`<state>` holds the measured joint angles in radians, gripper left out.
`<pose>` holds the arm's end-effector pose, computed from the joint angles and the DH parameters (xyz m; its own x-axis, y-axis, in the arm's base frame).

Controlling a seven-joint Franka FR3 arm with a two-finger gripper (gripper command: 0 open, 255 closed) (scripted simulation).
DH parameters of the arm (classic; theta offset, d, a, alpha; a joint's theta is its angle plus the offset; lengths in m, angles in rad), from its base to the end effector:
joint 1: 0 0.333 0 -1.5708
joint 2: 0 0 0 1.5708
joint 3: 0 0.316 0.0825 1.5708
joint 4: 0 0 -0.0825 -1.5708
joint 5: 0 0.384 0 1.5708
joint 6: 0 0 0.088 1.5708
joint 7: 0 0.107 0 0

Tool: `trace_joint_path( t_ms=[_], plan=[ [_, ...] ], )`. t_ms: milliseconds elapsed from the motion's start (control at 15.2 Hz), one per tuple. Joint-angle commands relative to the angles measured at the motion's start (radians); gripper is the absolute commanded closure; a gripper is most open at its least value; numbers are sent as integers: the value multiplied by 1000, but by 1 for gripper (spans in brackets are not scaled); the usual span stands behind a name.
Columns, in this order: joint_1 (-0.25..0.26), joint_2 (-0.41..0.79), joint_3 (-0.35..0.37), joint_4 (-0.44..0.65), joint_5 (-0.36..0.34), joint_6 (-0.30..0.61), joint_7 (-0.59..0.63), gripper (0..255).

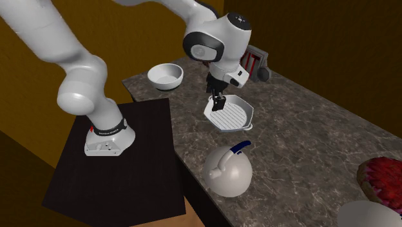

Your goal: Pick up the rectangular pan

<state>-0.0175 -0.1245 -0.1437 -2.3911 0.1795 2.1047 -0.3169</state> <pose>0.4558 -0.0654 0.3543 0.9914 0.0651 -0.1137 0.0414 -0.9790 -0.1998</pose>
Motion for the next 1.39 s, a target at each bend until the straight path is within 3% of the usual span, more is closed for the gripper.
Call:
trace_joint_path(
  t_ms=[0,726,1320],
  plan=[
    [-3,86,-12,42,34,40,-35,0],
    [-63,535,5,337,246,152,-197,0],
    [-78,640,26,365,288,222,-238,0]
  ],
)
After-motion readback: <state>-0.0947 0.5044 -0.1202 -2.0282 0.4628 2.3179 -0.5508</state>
